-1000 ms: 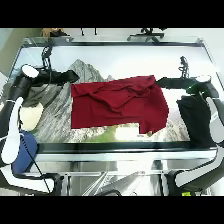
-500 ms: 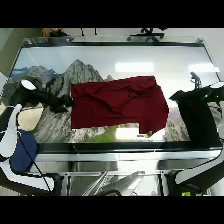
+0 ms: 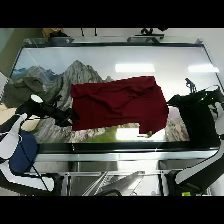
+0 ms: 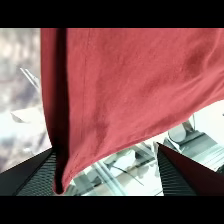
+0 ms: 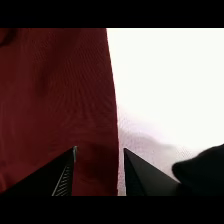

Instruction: Fold the shirts.

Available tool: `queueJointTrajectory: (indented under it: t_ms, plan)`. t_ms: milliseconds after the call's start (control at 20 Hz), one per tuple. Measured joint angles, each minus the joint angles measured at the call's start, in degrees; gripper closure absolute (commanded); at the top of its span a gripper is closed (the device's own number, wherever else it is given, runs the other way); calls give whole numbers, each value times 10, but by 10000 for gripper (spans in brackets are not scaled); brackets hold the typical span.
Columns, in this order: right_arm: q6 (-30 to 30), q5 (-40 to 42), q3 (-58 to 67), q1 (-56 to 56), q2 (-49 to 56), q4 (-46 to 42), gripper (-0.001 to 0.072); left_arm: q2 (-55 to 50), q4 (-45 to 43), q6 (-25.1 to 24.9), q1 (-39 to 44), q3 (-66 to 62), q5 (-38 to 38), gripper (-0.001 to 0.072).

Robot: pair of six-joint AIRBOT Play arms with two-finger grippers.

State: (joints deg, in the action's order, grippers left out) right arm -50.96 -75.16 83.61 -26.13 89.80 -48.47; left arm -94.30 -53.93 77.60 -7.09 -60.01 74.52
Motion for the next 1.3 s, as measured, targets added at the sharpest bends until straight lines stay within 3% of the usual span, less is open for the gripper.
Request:
queueJointTrajectory:
  t_ms: [50,200,300,700,750,800,850,1000,1050,1100,1150,1300]
  plan:
    - [0,1,0,-1,1,-2,350,0,-4,0,0,3,-4,248]
    - [2,2,0,-1,2,-6,349,-2,-17,0,1,-2,-15,557]
    - [7,0,0,-1,3,-9,350,-3,-23,0,5,-17,-36,697]
    - [17,-43,0,19,18,-10,355,-2,-17,-5,43,-92,-47,694]
    - [17,-49,0,23,20,-9,416,-2,-16,-7,45,-96,-47,694]
    - [19,-52,0,26,22,-11,531,-2,-17,-7,46,-99,-47,695]
    - [20,-52,-1,29,23,-13,535,-2,-17,-7,47,-102,-47,694]
    - [23,-62,-1,32,25,-14,531,-2,-19,-7,48,-105,-41,690]
    - [24,-63,-1,33,25,-14,531,-2,-22,-7,47,-106,-35,588]
    - [24,-65,-1,33,25,-14,530,-2,-28,-7,47,-106,-28,204]
    - [26,-66,-1,33,25,-14,530,-2,-40,-6,46,-107,-18,91]
    - [26,-69,-1,33,25,-14,530,-2,-99,5,44,-107,10,89]
